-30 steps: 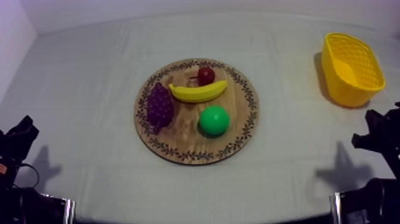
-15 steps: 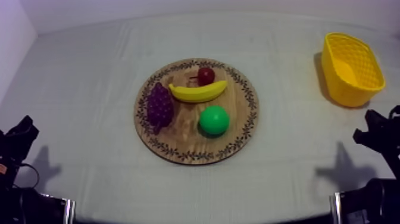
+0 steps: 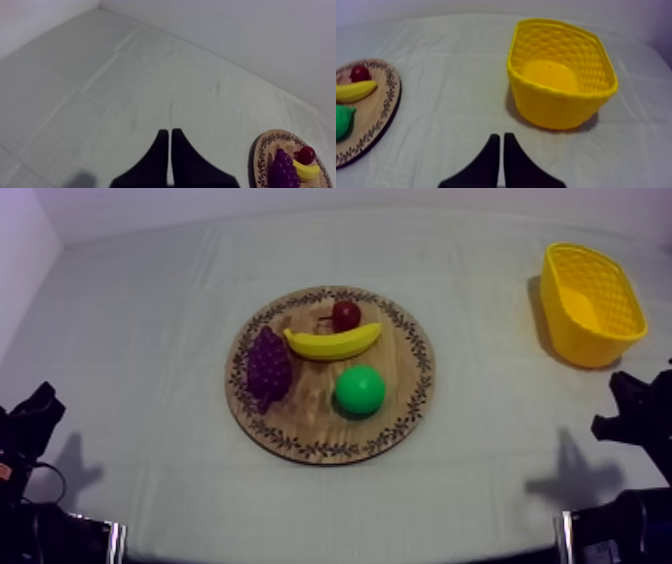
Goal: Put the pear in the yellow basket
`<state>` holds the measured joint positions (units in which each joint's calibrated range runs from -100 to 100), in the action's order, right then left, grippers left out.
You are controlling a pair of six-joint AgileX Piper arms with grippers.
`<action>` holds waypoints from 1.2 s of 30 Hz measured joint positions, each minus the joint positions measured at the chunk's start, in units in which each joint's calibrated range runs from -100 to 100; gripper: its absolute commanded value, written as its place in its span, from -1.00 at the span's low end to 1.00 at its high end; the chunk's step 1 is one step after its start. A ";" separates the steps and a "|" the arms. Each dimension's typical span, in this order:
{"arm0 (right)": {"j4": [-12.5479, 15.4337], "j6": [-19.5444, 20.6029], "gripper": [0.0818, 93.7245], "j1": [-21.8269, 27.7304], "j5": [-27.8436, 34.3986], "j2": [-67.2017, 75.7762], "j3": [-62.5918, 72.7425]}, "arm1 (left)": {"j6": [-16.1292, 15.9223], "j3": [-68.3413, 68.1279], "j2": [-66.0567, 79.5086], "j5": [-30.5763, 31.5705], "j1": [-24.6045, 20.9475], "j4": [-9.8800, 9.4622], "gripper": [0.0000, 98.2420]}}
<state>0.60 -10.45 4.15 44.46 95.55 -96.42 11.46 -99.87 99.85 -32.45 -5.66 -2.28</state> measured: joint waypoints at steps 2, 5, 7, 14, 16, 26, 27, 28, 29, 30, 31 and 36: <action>-0.60 -0.94 -0.99 -0.86 1.97 -1.18 1.68 | 0.00 0.00 0.00 0.00 0.00 0.00 -1.00; 0.06 -1.18 -0.99 -2.10 3.55 -5.43 5.93 | 0.00 0.00 0.00 0.00 0.00 0.00 -1.00; 0.88 -0.47 -0.99 -2.20 3.55 -9.17 9.51 | 0.00 0.00 0.00 0.00 0.00 0.00 -1.00; 5.81 2.26 -0.99 -3.26 6.30 -27.24 26.89 | 0.00 0.00 0.00 0.00 0.00 0.00 -1.00; 6.79 1.52 -1.00 -4.90 8.19 -32.50 32.46 | 0.00 0.00 0.00 0.00 0.00 0.00 -1.00; 7.67 1.37 -0.80 -16.38 12.82 -57.55 51.01 | 0.00 0.00 0.00 0.00 0.00 0.00 -1.00; 8.34 1.19 -0.74 -17.42 12.83 -59.60 51.72 | 0.00 0.00 0.00 0.00 0.00 0.00 -1.00; 8.91 0.83 -0.68 -18.39 13.17 -61.54 52.27 | 0.00 0.00 0.00 0.00 0.00 0.00 -1.00; 9.62 0.38 -0.60 -19.10 13.44 -63.02 52.59 | 0.00 0.00 0.00 0.00 0.00 0.00 -1.00; 10.15 -0.44 -0.53 -19.91 13.89 -64.80 52.89 | 0.00 0.00 0.00 0.00 0.00 0.00 -1.00; 10.59 -1.41 -0.45 -20.72 14.30 -66.52 53.07 | 0.00 0.00 0.00 0.00 0.00 0.00 -1.00; 11.24 -5.83 -0.07 -24.51 15.79 -73.14 53.71 | 0.00 0.00 0.00 0.00 0.00 0.00 -1.00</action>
<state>11.84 -16.28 -20.36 60.25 22.41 -42.71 11.46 -99.87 99.85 -32.45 -5.66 -2.28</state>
